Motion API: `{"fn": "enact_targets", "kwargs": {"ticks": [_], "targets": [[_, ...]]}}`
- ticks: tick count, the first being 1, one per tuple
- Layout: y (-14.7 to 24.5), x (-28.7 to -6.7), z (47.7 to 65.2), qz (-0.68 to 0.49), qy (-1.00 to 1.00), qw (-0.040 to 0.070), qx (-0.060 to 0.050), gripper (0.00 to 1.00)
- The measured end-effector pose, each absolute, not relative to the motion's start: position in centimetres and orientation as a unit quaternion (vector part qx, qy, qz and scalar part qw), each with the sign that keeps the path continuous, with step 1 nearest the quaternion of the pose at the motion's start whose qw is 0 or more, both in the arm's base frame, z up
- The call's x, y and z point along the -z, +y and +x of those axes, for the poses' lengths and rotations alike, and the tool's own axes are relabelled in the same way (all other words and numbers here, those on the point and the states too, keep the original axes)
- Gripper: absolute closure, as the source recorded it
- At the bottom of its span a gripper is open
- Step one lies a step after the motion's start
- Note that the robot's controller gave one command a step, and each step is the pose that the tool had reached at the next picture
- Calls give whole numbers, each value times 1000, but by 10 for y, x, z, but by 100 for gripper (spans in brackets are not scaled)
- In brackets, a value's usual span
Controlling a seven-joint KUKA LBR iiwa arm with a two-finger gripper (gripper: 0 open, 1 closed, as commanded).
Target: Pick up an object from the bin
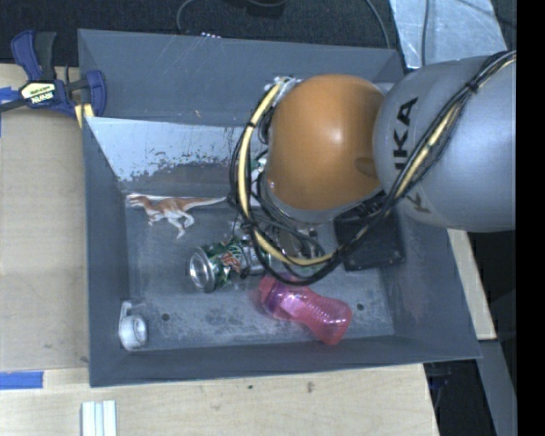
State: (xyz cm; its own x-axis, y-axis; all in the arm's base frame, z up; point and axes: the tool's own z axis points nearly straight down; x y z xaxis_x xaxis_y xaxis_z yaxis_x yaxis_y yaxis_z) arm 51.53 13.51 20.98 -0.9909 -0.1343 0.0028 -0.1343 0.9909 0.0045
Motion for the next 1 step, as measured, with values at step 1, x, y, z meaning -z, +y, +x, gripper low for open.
{"fn": "enact_targets", "kwargs": {"ticks": [1], "targets": [[133,-264,513,58,-998,-3,3,100]]}}
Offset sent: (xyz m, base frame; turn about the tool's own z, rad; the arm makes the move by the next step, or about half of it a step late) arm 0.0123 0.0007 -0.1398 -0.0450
